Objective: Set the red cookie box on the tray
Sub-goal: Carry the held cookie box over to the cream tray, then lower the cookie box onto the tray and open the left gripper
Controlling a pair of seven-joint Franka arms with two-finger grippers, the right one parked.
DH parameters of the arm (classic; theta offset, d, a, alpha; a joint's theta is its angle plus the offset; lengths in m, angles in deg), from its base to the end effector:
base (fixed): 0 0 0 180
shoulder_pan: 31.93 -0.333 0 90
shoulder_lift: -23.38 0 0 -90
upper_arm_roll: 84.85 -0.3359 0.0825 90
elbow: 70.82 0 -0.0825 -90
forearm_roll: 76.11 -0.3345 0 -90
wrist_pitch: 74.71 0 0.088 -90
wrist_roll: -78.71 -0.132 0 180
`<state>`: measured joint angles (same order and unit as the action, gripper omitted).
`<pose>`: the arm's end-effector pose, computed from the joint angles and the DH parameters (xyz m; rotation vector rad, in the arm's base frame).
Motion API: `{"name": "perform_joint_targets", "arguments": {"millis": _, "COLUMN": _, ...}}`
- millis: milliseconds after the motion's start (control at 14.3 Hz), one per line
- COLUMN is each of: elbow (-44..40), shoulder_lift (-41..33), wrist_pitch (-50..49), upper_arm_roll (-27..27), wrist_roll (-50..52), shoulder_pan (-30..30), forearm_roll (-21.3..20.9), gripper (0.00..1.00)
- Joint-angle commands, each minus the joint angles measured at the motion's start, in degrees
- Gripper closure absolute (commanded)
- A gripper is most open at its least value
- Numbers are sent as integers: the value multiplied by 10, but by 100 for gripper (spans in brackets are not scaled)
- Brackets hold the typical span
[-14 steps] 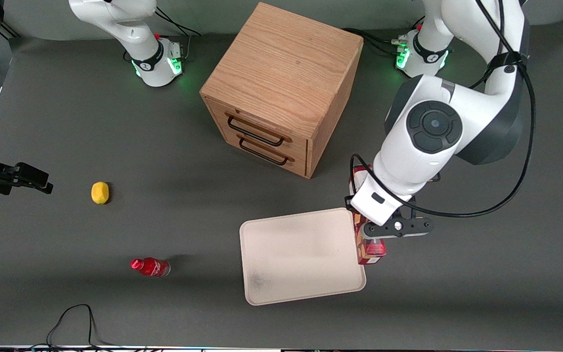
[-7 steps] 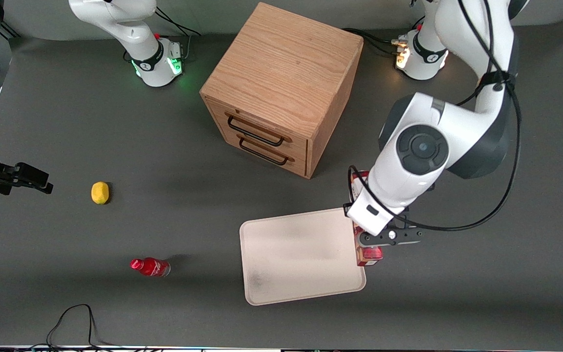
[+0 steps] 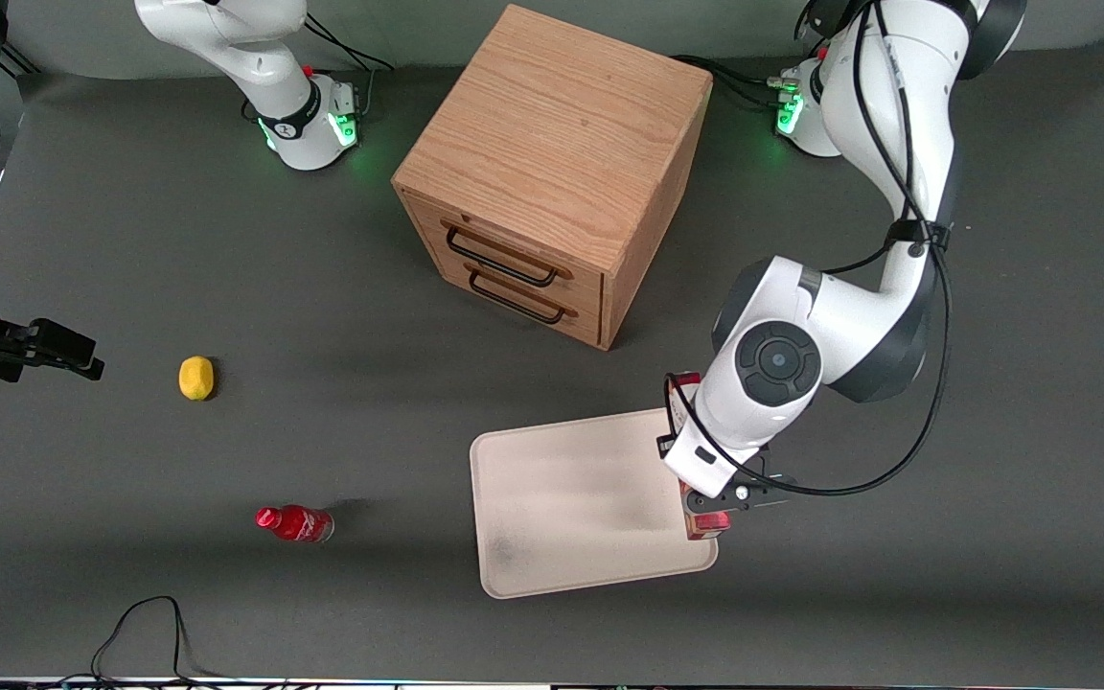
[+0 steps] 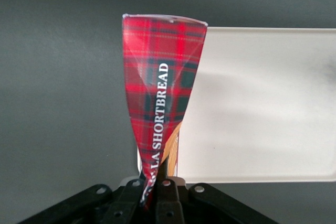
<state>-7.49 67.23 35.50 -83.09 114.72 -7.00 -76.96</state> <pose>0.6569 -0.3208 0.3711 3.0964 0.2592 0.0649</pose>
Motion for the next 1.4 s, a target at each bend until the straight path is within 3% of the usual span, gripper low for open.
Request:
{"name": "perform_joint_targets", "arguments": {"millis": 0, "elbow": 9, "shoulder_lift": 17, "wrist_pitch": 34, "upper_arm_roll": -5, "wrist_roll": 23, "shoulder_pan": 8, "forearm_roll": -9, "gripper": 100}}
{"name": "perform_joint_targets", "arguments": {"millis": 1047, "elbow": 44, "shoulder_lift": 79, "wrist_pitch": 149, "upper_arm_roll": -7, "wrist_roll": 28, "shoulder_pan": 11, "forearm_roll": -14, "gripper": 100}}
{"name": "perform_joint_targets", "arguments": {"millis": 1116, "elbow": 44, "shoulder_lift": 79, "wrist_pitch": 149, "upper_arm_roll": -7, "wrist_roll": 28, "shoulder_pan": 9, "forearm_roll": -15, "gripper": 93}}
{"name": "perform_joint_targets", "arguments": {"millis": 1186, "elbow": 45, "shoulder_lift": 79, "wrist_pitch": 149, "upper_arm_roll": -8, "wrist_roll": 27, "shoulder_pan": 10, "forearm_roll": -16, "gripper": 49}}
{"name": "perform_joint_targets", "arguments": {"millis": 1256, "elbow": 45, "shoulder_lift": 79, "wrist_pitch": 149, "upper_arm_roll": -9, "wrist_roll": 28, "shoulder_pan": 11, "forearm_roll": -20, "gripper": 12}}
{"name": "perform_joint_targets", "arguments": {"millis": 1326, "elbow": 46, "shoulder_lift": 79, "wrist_pitch": 149, "upper_arm_roll": -9, "wrist_roll": 28, "shoulder_pan": 11, "forearm_roll": -27, "gripper": 0}}
